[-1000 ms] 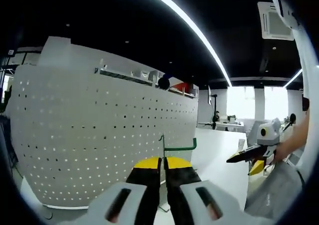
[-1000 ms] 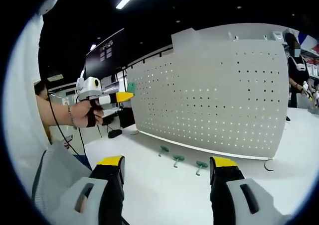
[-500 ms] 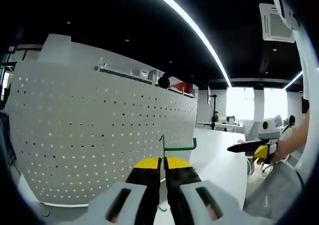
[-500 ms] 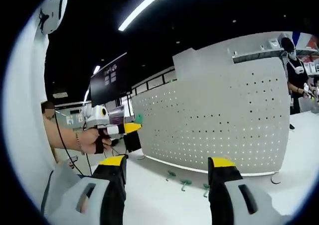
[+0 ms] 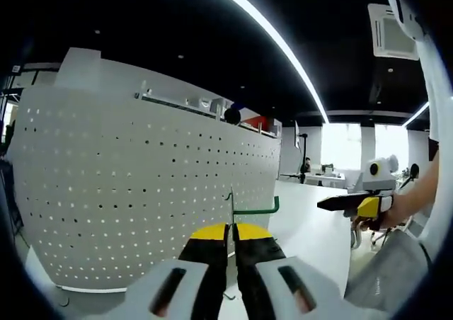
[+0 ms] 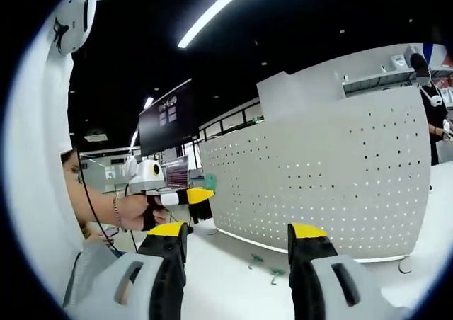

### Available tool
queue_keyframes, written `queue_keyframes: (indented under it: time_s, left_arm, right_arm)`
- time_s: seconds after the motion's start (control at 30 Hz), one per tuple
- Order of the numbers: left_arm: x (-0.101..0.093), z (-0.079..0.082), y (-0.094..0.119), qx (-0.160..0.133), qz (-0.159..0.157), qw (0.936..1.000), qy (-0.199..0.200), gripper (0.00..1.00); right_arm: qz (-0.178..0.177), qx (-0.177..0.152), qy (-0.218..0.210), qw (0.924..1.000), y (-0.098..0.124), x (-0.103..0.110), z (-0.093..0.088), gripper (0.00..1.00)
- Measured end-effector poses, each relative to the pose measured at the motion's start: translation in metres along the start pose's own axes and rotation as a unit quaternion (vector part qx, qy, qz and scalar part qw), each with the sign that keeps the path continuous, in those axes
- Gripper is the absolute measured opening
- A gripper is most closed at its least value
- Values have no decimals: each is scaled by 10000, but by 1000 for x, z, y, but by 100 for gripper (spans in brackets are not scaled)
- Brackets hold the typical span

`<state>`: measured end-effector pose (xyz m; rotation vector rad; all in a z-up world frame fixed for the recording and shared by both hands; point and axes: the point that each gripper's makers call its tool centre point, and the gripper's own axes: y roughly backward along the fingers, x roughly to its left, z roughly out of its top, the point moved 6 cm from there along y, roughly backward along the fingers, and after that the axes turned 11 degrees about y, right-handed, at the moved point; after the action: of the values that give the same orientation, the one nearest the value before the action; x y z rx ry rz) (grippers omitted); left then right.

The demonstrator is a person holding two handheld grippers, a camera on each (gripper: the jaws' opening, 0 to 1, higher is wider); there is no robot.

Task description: Insert the hook assembly into the mounting plate slot until the hook locks in place.

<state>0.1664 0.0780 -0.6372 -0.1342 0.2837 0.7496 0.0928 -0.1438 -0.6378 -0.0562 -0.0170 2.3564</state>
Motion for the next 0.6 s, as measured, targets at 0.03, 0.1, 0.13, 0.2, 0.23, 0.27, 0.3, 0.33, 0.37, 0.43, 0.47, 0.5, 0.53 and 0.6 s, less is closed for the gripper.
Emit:
queue_keyframes:
  time_s: [0.03, 0.1, 0.13, 0.2, 0.23, 0.27, 0.3, 0.33, 0.37, 0.43, 0.47, 0.5, 0.53, 0.6]
  left_arm:
    - [-1, 0, 0, 0, 2, 10000, 1, 2]
    - [-2, 0, -1, -1, -2, 10000, 6, 2]
    - [-2, -1, -1, 1, -5, 10000, 7, 2]
    - [-5, -2, -2, 4, -19, 10000, 2, 2]
    - [-6, -2, -3, 14, -22, 10000, -2, 2]
    - [-7, -2, -4, 18, -25, 10000, -5, 2]
    - [-8, -3, -5, 18, -31, 10000, -6, 2]
    - [-9, -3, -5, 19, -35, 10000, -9, 2]
    - [-10, -3, -6, 28, -43, 10000, -4, 2]
    - [-12, -4, -7, 44, -59, 10000, -18, 2]
    - [-12, -5, -7, 46, -62, 10000, -22, 2]
    - [-13, -5, -7, 52, -64, 10000, -22, 2]
    - [-13, -5, -7, 51, -63, 10000, -22, 2]
    - [-14, -5, -8, 53, -74, 10000, -17, 2]
  right_arm:
    - [24, -4, 6, 10000, -3, 0, 0, 53]
    - [60, -28, -21, 10000, -8, 1, 1, 53]
    - [77, -41, -29, 10000, -10, 2, 1, 53]
    - [121, -44, -37, 9999, -16, 4, 1, 51]
    - [150, -38, -51, 9999, -19, 5, 1, 51]
    - [168, -42, -60, 9998, -21, 6, 1, 52]
    - [183, -47, -65, 9998, -23, 6, 1, 52]
    - [203, -63, -72, 9997, -25, 7, 2, 51]
    - [227, -99, -89, 9997, -28, 8, 3, 51]
    - [256, -134, -115, 9995, -33, 9, 5, 51]
    - [264, -137, -123, 9995, -35, 9, 5, 51]
    - [288, -136, -111, 9994, -37, 10, 5, 51]
    - [307, -144, -110, 9994, -39, 11, 5, 51]
    - [347, -166, -127, 9992, -43, 12, 6, 50]
